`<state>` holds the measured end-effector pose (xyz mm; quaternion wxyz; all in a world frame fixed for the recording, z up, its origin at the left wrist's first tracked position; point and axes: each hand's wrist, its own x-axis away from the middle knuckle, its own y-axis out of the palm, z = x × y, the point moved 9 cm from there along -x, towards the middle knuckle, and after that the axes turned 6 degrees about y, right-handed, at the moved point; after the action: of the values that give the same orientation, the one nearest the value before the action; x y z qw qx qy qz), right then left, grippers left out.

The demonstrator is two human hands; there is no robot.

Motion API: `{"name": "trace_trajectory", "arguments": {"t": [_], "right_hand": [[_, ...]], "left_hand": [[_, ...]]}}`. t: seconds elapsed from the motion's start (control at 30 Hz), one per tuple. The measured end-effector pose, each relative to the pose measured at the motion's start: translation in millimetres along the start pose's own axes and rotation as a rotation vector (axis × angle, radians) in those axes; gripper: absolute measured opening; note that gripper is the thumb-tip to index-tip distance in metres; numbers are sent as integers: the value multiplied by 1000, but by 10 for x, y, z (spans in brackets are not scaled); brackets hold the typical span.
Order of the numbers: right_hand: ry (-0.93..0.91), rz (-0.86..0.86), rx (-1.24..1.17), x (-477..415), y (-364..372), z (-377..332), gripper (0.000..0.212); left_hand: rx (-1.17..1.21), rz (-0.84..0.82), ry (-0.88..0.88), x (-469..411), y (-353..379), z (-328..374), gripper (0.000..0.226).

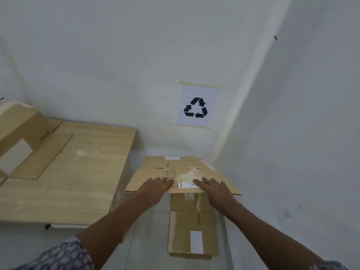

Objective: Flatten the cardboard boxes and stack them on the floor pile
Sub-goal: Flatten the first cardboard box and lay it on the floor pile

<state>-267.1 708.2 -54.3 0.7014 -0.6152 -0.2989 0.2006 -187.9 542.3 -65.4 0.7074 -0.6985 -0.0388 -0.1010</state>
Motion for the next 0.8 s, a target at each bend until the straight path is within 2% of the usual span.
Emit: {"name": "trace_trajectory", "arguments": {"t": [0.23,0.43,0.57,0.8], "right_hand": [[50,-94,-45,88,712,637,66],[89,-79,-58,-198,1792,1099,71],[120,-98,-57,-575,2982,1306,67],[160,-98,-72,-1092,5547,1492,74]], "left_hand": [[35,-71,77,-511,573,550,72],[33,-104,122,-1254,1617,775,74],[64,-93,131,-1786,2671,816,70],[69,-77,148,-2470,4962,962,70]]}}
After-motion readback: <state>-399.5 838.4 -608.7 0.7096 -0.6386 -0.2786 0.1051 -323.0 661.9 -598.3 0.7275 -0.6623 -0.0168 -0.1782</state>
